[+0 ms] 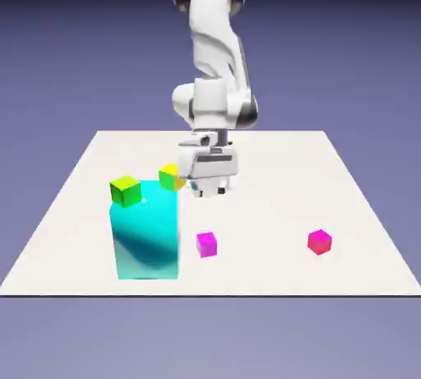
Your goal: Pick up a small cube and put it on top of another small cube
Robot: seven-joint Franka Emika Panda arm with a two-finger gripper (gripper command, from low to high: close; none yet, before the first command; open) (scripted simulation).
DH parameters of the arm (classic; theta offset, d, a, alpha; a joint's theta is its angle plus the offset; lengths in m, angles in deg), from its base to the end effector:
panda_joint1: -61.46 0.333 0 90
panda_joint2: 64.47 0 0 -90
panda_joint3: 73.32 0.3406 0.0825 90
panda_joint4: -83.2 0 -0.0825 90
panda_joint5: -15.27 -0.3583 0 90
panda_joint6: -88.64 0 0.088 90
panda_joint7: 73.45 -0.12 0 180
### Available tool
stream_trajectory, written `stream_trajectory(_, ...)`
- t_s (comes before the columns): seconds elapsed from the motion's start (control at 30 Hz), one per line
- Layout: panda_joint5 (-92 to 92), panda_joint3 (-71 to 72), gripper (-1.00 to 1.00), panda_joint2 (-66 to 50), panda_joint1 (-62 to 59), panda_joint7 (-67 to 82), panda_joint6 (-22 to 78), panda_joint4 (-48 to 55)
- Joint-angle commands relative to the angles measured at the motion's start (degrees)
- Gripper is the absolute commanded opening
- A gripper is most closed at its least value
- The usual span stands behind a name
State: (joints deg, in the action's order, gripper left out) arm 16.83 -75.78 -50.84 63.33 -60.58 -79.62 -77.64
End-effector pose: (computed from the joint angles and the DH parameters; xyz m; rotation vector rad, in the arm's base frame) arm 0.3885 -0.0020 0.3465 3.0255 0.3637 0.5620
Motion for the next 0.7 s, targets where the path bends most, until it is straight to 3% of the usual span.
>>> stream_trajectory(0.0,0.1,-0.1,0.0,-0.9,0.1,2.5,0.3,0.0)
stream_trajectory(0.57,1.3,-2.0,0.0,-15.4,1.0,44.9,4.7,0.1)
stream_trajectory(0.67,1.1,-1.9,0.0,-18.1,0.8,46.9,3.2,0.5)
